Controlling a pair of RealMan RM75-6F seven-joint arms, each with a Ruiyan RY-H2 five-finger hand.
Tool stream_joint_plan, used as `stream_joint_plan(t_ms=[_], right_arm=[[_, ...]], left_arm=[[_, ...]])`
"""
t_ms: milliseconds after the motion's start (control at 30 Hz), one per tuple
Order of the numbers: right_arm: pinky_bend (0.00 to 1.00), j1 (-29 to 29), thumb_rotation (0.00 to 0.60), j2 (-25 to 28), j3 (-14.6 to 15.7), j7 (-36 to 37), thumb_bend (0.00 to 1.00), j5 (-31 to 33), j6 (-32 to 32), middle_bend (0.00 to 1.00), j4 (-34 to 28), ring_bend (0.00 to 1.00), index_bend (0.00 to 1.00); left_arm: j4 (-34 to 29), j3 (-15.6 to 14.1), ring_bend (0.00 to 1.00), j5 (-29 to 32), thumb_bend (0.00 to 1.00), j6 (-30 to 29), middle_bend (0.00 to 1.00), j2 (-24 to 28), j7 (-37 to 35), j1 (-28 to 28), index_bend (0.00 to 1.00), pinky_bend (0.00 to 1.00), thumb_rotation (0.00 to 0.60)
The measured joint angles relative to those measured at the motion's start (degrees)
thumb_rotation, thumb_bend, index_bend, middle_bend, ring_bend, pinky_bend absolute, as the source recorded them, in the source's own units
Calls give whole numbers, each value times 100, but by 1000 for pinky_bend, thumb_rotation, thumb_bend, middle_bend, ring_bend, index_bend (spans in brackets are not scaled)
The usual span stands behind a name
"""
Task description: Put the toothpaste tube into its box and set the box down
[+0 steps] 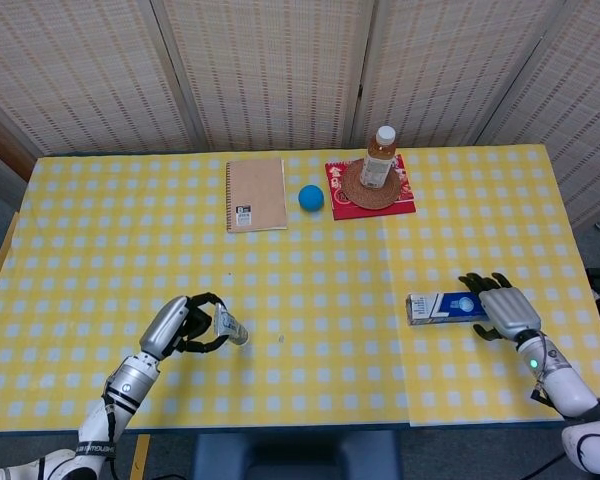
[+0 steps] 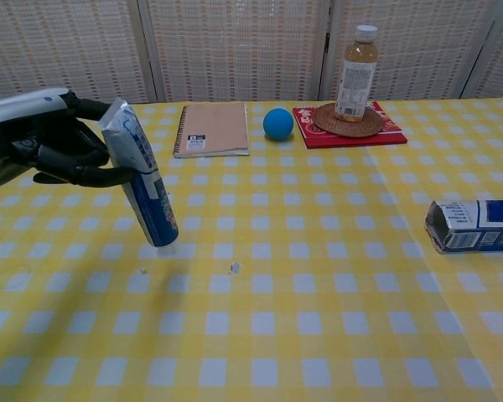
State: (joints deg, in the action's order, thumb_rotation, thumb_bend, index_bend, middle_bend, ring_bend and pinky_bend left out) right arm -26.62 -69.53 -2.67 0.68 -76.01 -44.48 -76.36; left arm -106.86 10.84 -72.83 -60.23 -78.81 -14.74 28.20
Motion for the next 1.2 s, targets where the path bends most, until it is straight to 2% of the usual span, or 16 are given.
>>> stream_joint_plan(t_ms=[167, 300, 400, 600, 800, 1000, 1200], right_arm=[[72, -172, 600, -236, -17, -155, 378, 171, 209, 105, 246, 147, 151], [130, -224, 600, -363, 4, -278, 379, 228, 259, 125, 376, 190, 288], [187, -214, 600, -417, 15, -318, 379, 224, 163, 144, 416, 217, 350], [244, -164, 600, -481, 54, -343, 380, 174, -2, 176, 460, 255, 427], [273, -78, 600, -607, 56, -290, 379, 118, -285, 201, 549, 274, 445], [273, 15, 600, -592, 28, 319, 379, -152, -645, 204, 463, 277, 445], [273, 65, 600, -477, 17, 1410, 379, -537, -955, 210, 305, 280, 445]], left_arm=[[50, -5, 1000, -6, 442, -8, 1000, 2, -34, 17, 827, 1000, 600], [72, -12, 1000, -9, 442, -10, 1000, 9, -61, 28, 828, 1000, 600], [90, -18, 1000, -19, 442, -13, 1000, 7, -65, 40, 828, 1000, 600], [133, -18, 1000, -27, 442, -25, 1000, -32, -55, 62, 828, 1000, 600], [163, 12, 1000, -24, 443, -28, 1000, -55, -126, 96, 828, 1000, 600], [-72, 197, 1000, 176, 444, -50, 1000, 61, -296, 101, 828, 1000, 600], [-527, 556, 1000, 538, 445, 4, 1000, 315, -315, 219, 828, 1000, 600]])
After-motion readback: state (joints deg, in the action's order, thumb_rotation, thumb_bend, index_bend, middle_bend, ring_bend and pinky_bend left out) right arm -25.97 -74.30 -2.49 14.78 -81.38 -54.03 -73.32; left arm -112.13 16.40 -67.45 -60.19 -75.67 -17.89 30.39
